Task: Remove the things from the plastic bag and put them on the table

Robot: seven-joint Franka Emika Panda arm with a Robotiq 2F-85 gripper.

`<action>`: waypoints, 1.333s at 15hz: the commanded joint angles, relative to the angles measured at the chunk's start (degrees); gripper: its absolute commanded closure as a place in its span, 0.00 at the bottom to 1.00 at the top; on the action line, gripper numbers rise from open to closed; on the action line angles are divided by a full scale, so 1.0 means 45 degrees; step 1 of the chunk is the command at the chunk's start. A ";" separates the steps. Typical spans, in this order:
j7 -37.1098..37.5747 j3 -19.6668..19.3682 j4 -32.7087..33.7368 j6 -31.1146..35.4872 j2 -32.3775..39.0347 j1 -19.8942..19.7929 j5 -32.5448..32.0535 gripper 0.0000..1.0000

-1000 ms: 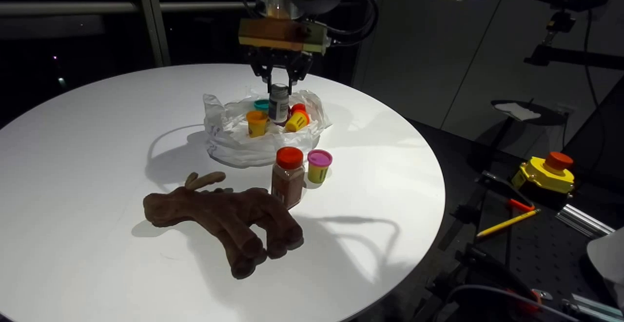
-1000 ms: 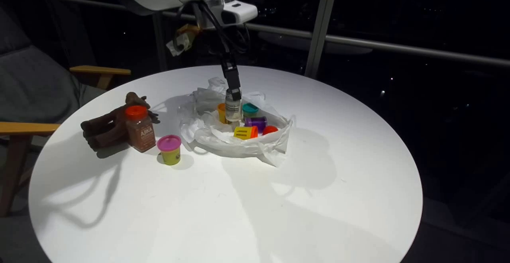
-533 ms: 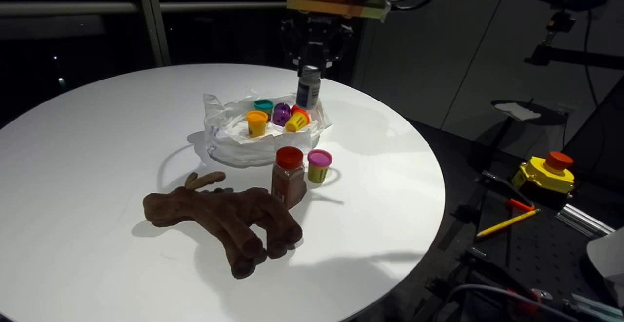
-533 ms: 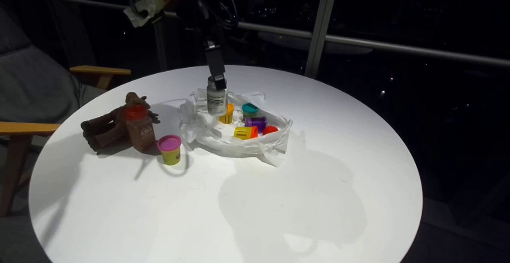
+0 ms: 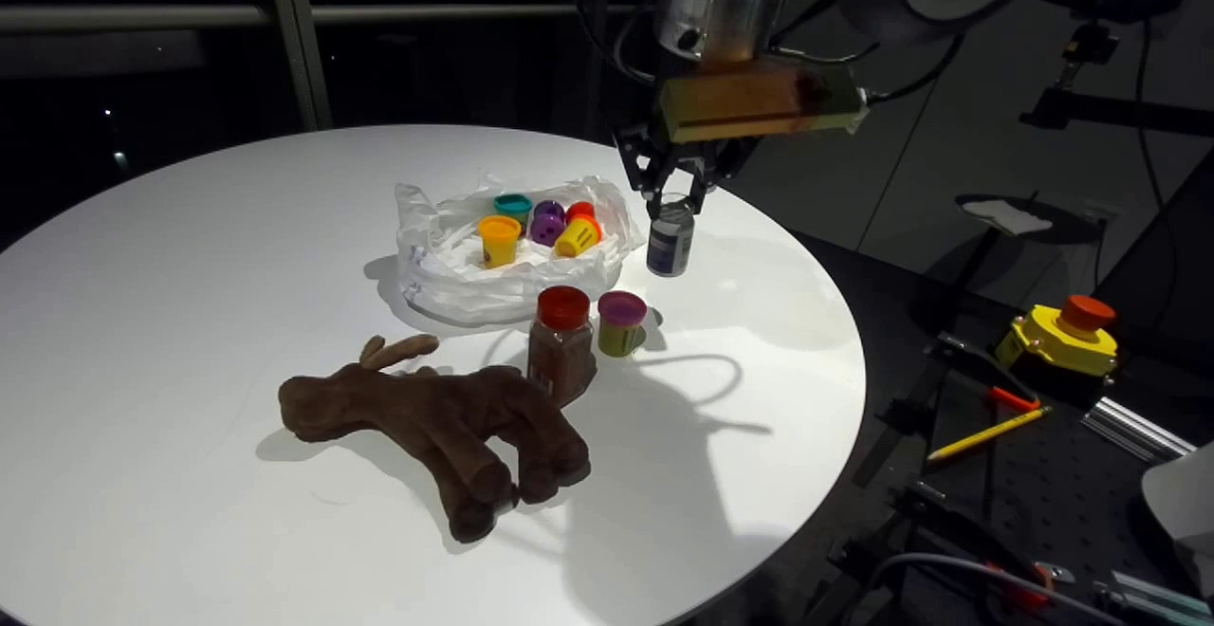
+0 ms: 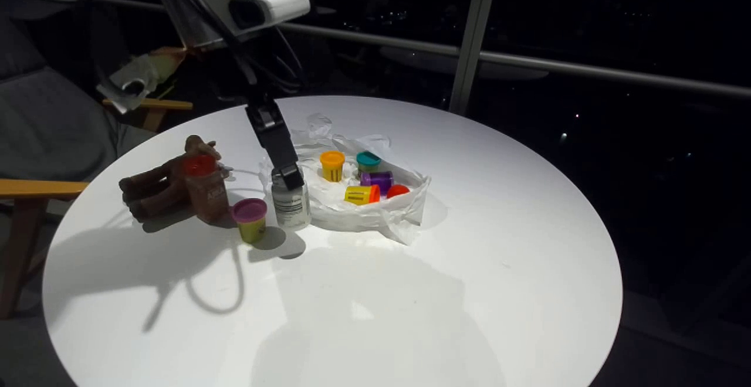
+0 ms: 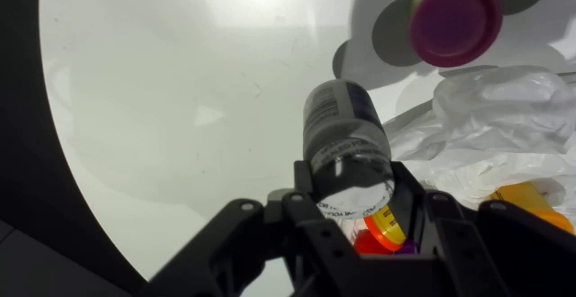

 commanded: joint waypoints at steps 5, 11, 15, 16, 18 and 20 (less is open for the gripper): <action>0.1885 -0.0235 0.0173 0.2215 0.1947 -0.0071 -0.2492 0.84; 0.1965 -0.0829 0.0375 0.2447 0.1586 0.0010 -0.2593 0.13; 0.1451 -0.0732 0.1306 0.1834 0.0985 0.0123 -0.2233 0.00; 0.0891 -0.0452 0.1778 0.1786 0.1114 0.0025 -0.1760 0.00; -0.0909 0.0324 0.2810 0.1859 0.1772 -0.0354 -0.0202 0.00; -0.2975 0.1350 0.3993 0.1826 0.2719 -0.0937 0.1807 0.01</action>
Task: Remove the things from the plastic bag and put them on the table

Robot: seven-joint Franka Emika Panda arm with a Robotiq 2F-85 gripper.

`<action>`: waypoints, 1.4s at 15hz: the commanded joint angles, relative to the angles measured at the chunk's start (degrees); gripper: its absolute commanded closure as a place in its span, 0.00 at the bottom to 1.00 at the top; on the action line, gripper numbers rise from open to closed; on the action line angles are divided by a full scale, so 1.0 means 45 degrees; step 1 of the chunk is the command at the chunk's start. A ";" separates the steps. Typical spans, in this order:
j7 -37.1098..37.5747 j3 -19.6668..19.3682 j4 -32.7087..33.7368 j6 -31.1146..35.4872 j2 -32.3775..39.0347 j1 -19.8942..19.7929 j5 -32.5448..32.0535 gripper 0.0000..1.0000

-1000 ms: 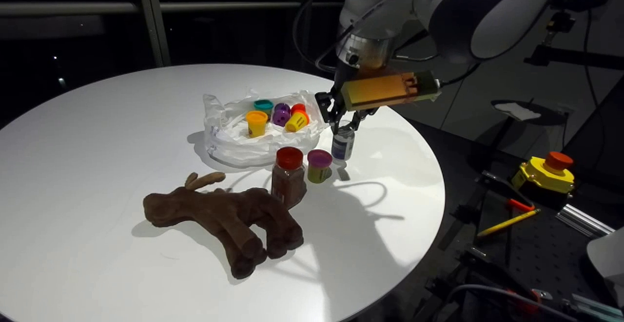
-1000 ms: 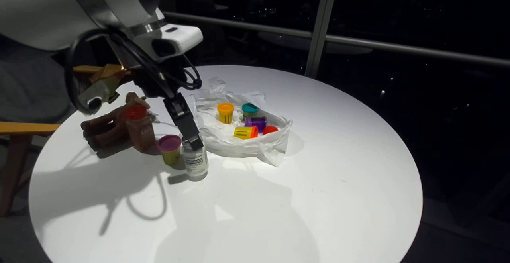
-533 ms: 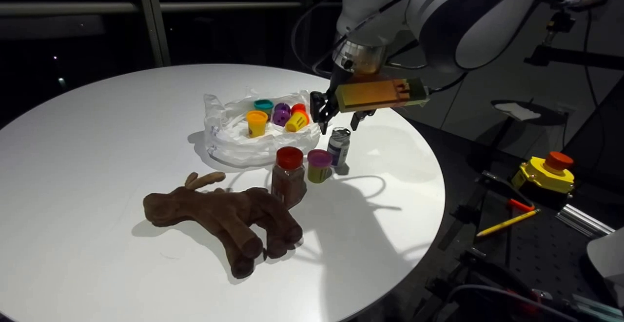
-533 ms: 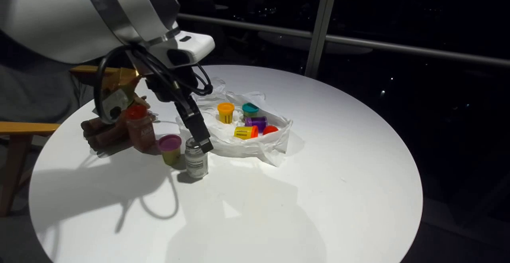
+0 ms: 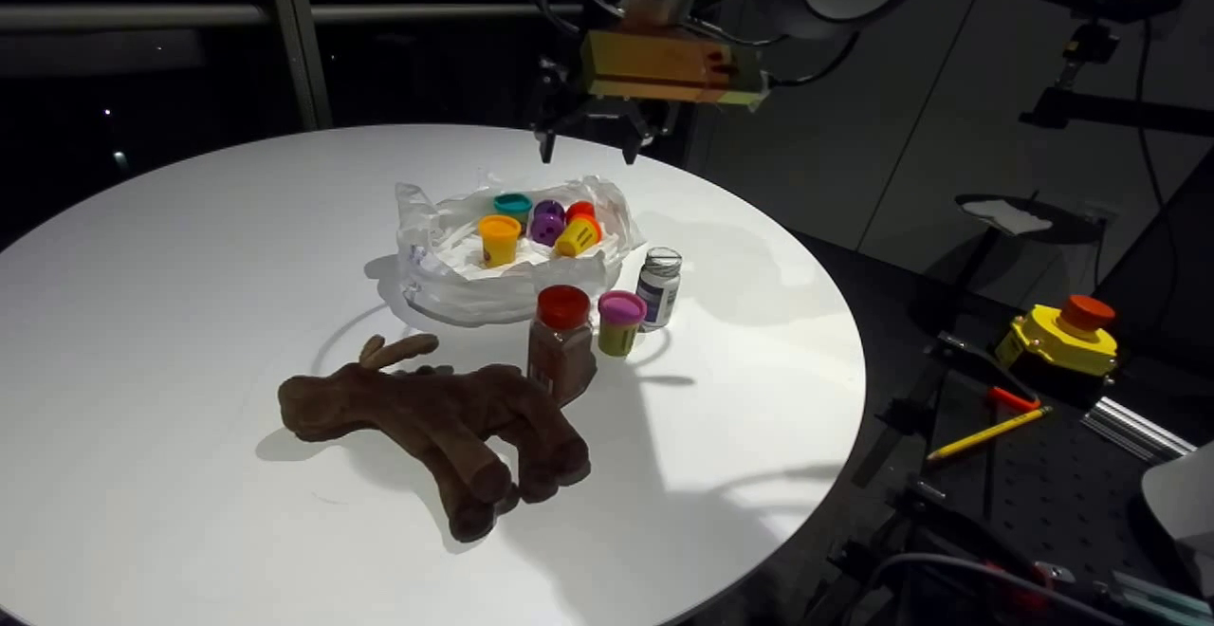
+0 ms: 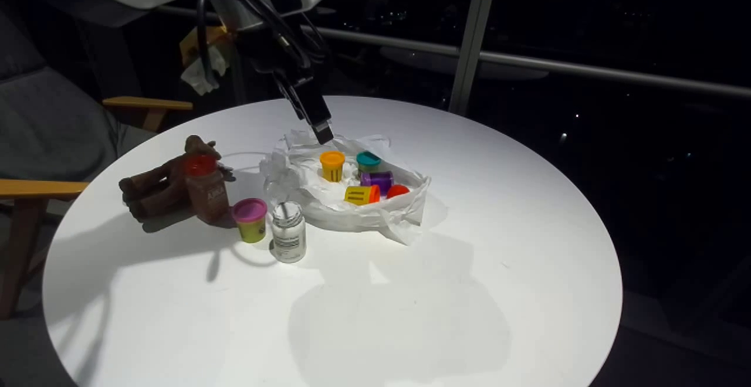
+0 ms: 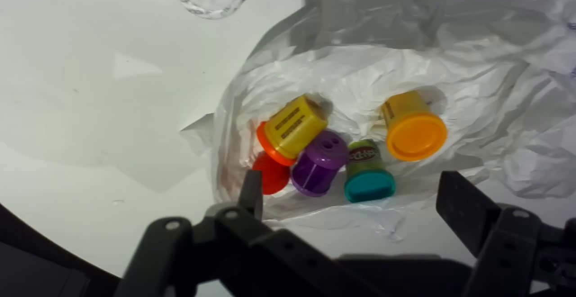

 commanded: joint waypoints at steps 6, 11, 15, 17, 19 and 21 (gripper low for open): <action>-0.6435 0.1453 0.6089 -0.3096 0.4580 -0.0549 0.5814 0.00; -0.7246 0.0925 0.8374 -0.4239 0.6185 -0.0333 0.6369 0.00; -0.7823 0.0891 0.9360 -0.4547 0.6987 -0.0404 0.6978 0.00; -0.8030 0.0848 0.9619 -0.4725 0.7240 -0.0415 0.7216 0.00; -0.8094 0.0754 0.9810 -0.4934 0.7410 -0.0361 0.7288 0.00; -0.8149 0.0695 0.9801 -0.4987 0.7387 -0.0313 0.7242 0.00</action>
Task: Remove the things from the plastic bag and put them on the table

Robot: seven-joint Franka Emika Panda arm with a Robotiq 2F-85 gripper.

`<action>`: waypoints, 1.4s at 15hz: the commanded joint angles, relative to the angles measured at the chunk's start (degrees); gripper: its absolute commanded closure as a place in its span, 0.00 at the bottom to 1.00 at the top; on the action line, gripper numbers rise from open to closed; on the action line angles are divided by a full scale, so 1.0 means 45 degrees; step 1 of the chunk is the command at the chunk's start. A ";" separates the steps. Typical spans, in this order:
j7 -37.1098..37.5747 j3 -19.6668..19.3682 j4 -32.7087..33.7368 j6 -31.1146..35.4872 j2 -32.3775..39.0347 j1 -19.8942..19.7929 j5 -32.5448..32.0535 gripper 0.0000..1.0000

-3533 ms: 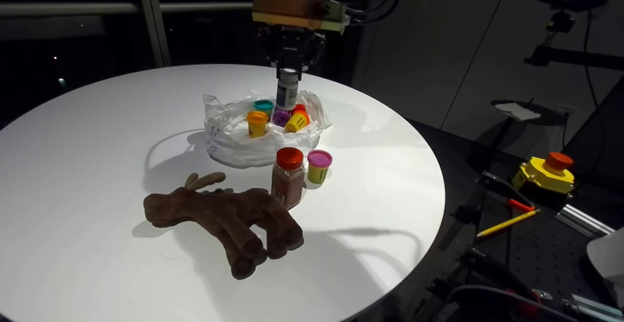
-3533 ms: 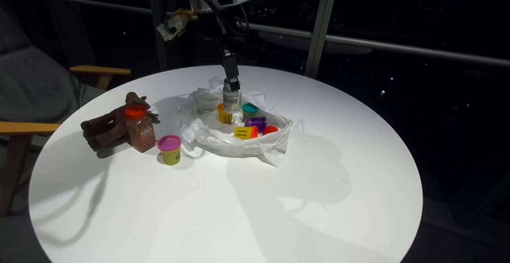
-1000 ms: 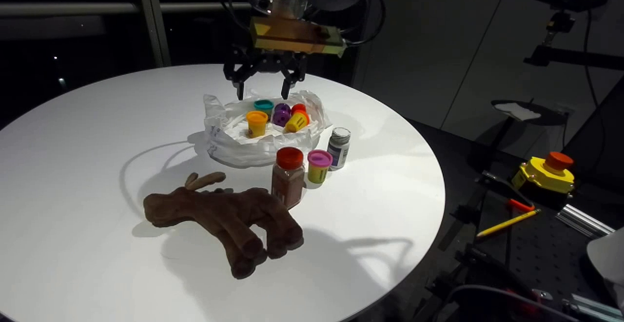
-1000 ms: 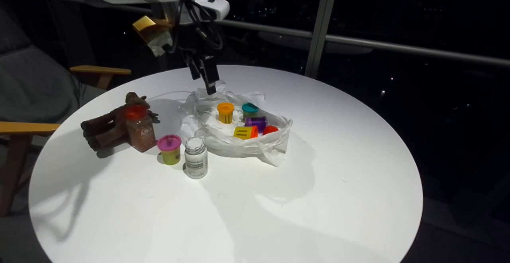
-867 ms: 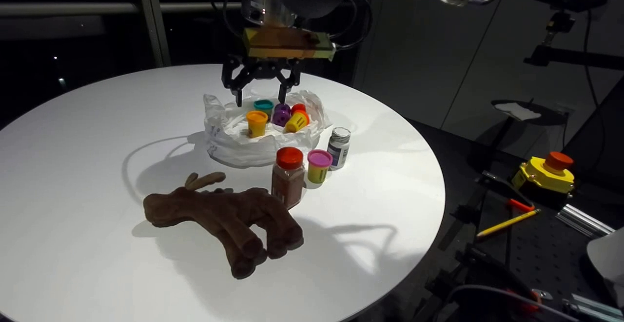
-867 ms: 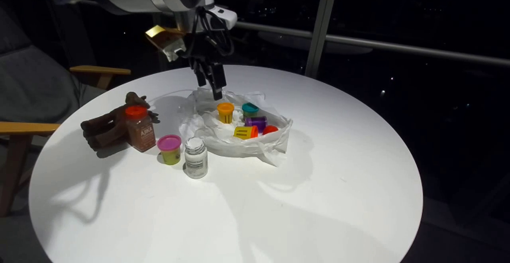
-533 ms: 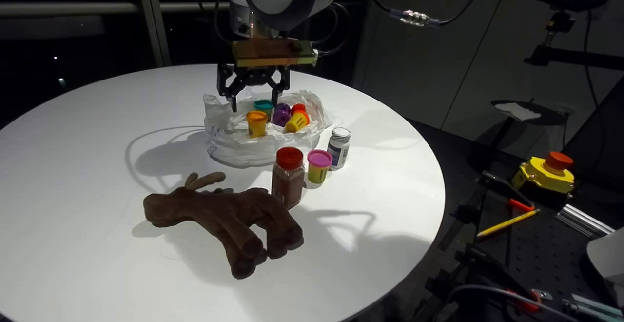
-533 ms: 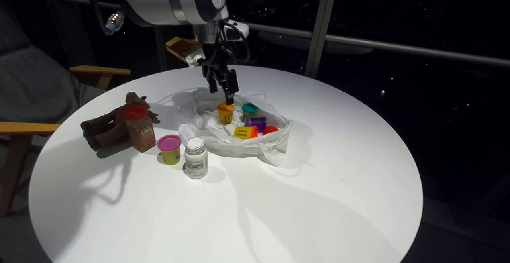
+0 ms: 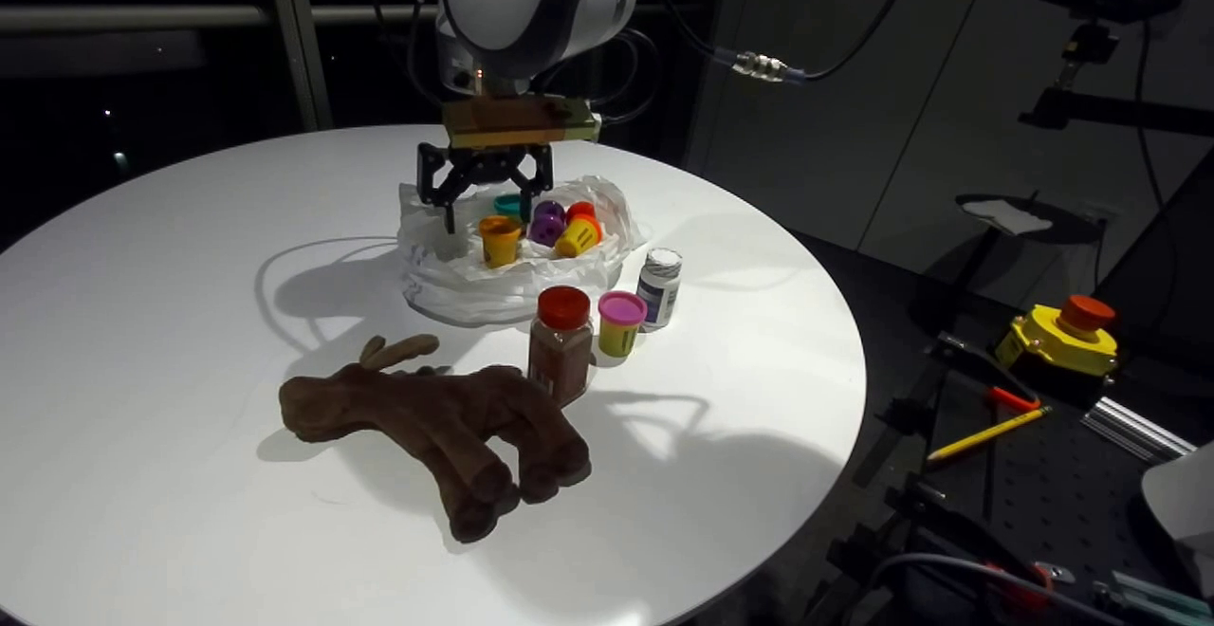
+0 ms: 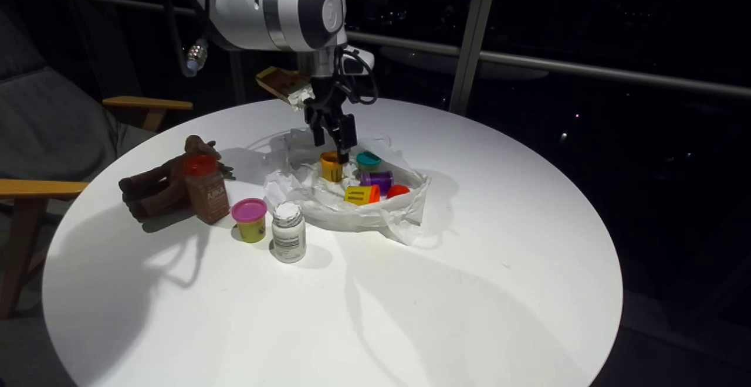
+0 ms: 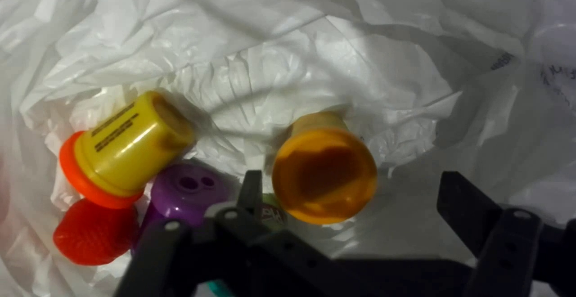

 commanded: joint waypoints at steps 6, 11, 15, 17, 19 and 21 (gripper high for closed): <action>-0.0755 -0.0201 0.0535 -0.0653 0.0211 0.0317 0.0439 0.27; -0.0972 -0.0203 0.0251 -0.0632 -0.0030 0.0338 0.0592 0.68; -0.0800 -0.0376 -0.0246 -0.0347 -0.0590 0.0362 0.0599 0.77; -0.0607 -0.0568 -0.0924 -0.0114 -0.1325 0.0424 0.0494 0.77; -0.0446 -0.0724 -0.2116 0.0376 -0.2486 0.0427 0.0448 0.77; -0.0416 -0.0823 -0.3417 0.1089 -0.3654 0.0353 0.0447 0.77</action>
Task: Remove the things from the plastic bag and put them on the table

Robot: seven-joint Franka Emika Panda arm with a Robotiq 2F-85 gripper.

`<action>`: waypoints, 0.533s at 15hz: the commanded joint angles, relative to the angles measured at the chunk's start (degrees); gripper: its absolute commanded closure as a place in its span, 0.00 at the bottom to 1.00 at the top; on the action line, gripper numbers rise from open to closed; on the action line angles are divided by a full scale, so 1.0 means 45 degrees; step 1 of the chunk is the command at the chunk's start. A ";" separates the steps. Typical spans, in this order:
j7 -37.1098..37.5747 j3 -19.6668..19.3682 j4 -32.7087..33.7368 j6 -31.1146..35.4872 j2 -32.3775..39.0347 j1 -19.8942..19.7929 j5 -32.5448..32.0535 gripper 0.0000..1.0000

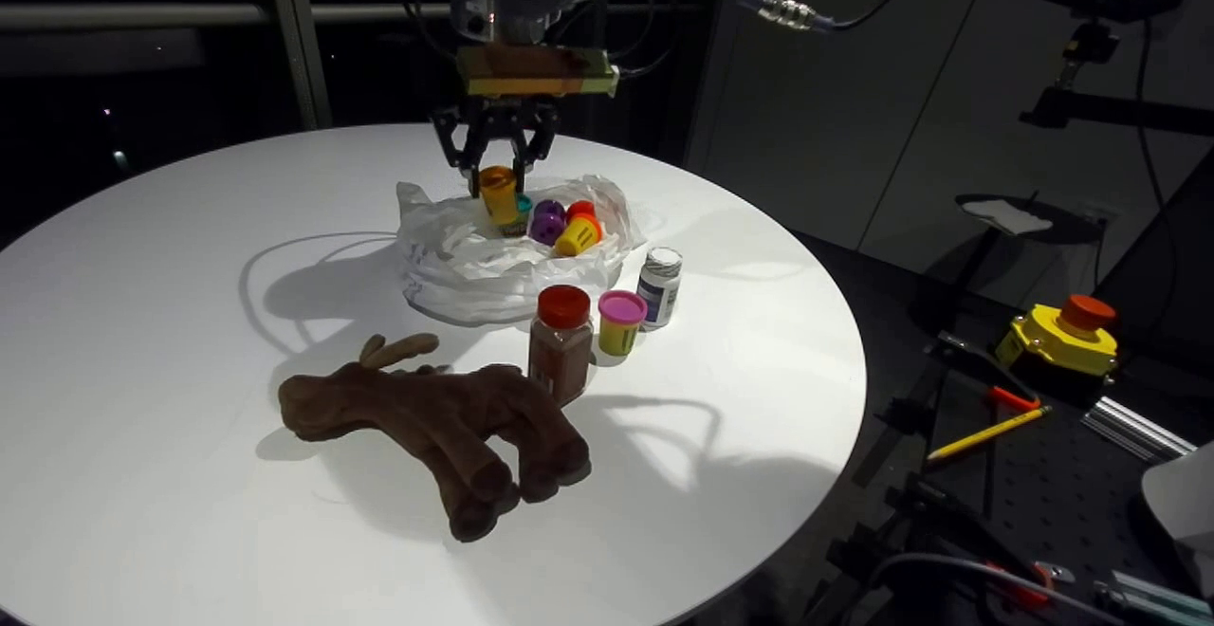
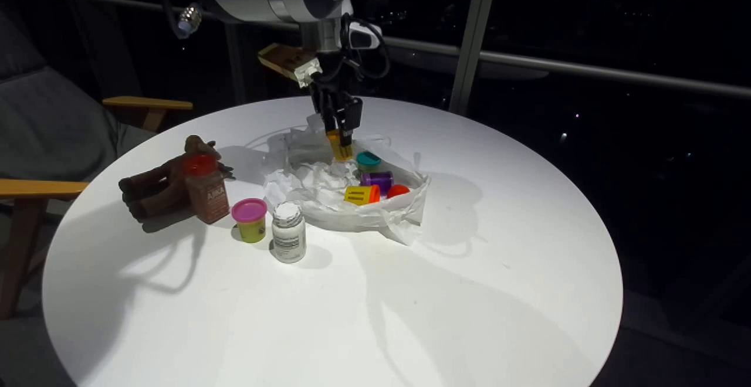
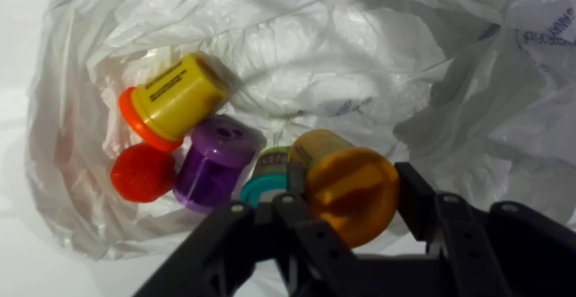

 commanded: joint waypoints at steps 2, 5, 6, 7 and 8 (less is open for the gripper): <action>0.0049 -0.0264 -0.3692 0.1811 -0.3283 -0.0081 0.0424 0.77; 0.0293 0.0008 -0.5685 0.2993 -0.4668 -0.0070 0.1003 0.77; 0.0402 0.0054 -0.6393 0.3464 -0.5030 -0.0075 0.1274 0.77; 0.0643 0.0035 -0.7111 0.3865 -0.5389 0.0014 0.1393 0.77; 0.0912 0.0003 -0.7852 0.4310 -0.5691 0.0085 0.1507 0.77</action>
